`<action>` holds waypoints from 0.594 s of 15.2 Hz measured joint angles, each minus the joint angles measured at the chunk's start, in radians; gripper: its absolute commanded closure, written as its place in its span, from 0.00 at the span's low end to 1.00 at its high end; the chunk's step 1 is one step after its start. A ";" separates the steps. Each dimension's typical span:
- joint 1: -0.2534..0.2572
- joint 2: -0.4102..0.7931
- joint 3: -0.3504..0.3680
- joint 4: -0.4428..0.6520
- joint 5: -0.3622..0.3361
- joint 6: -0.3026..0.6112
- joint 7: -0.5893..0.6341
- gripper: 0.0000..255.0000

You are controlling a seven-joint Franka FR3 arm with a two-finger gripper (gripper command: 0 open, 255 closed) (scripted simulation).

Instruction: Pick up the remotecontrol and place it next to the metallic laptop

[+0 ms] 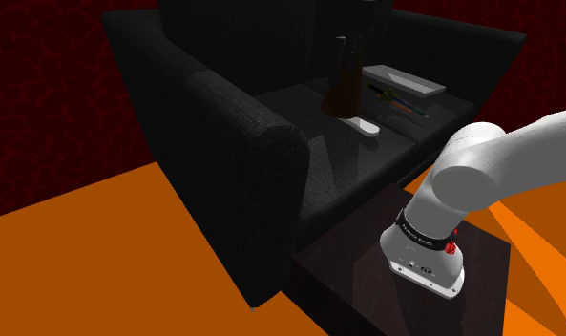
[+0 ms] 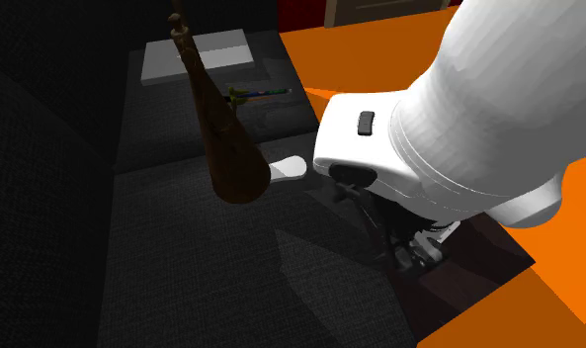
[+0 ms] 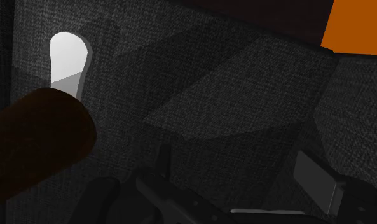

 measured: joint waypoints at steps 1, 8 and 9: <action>0.000 0.000 0.000 0.000 0.000 0.000 0.000 0.00; -0.064 0.051 -0.109 -0.076 -0.055 0.125 -0.070 0.00; -0.073 0.064 -0.124 -0.088 -0.062 0.149 -0.077 0.00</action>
